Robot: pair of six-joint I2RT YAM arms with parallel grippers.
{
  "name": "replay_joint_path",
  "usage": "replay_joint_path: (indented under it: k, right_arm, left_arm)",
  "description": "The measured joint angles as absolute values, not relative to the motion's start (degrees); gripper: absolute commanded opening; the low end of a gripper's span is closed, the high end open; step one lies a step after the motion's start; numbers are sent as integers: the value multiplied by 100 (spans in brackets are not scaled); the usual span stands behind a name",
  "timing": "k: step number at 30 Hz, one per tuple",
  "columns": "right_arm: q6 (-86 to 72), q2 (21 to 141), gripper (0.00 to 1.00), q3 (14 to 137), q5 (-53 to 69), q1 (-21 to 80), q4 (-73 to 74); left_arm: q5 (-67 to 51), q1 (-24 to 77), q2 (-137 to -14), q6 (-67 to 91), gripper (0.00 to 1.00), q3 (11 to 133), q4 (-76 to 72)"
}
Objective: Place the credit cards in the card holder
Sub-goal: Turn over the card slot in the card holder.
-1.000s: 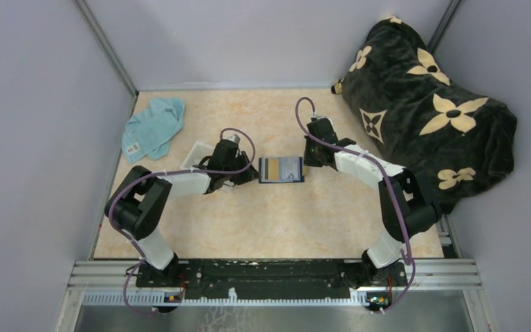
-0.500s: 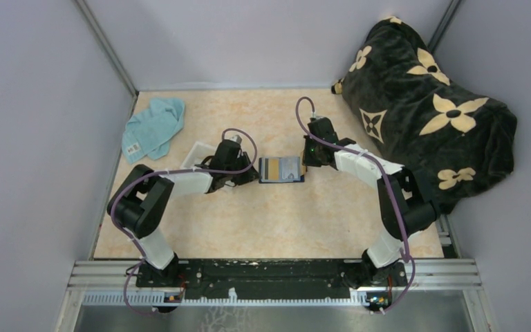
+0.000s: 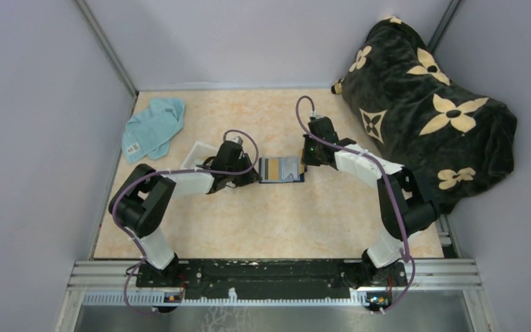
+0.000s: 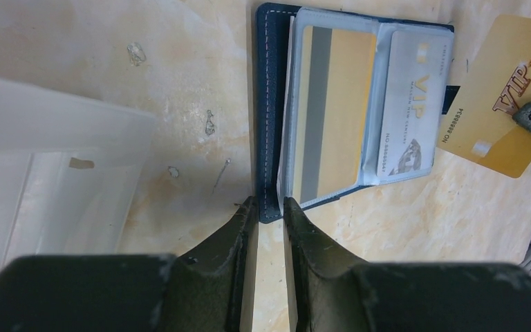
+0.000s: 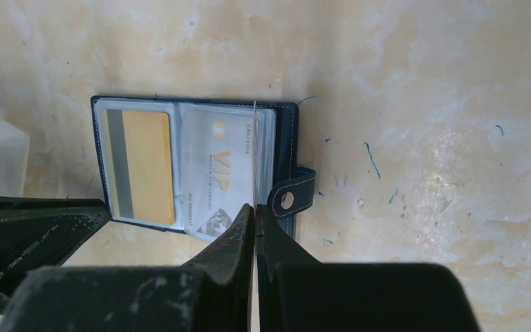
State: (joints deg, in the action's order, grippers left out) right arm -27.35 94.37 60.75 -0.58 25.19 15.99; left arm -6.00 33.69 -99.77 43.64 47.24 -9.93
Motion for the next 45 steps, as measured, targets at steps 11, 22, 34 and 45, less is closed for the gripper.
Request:
replay_joint_path:
  k: [11, 22, 34, 45]
  right_arm:
    - [-2777, 9439, 0, 6014, 69, 2469, 1535]
    - [-2939, 9614, 0, 5922, 355, 2390, 1280]
    - [-3177, 9618, 0, 5848, 690, 2344, 1009]
    - [-3461, 9616, 0, 5693, 1039, 2344, 714]
  left_arm:
    - [-554, 3393, -10051, 4364, 26, 4821, -941]
    - [-530, 3428, -10062, 4364, 25, 4845, -939]
    - [-510, 3430, -10062, 4362, 25, 4845, -934]
    - [-502, 3433, -10066, 4362, 24, 4845, -934]
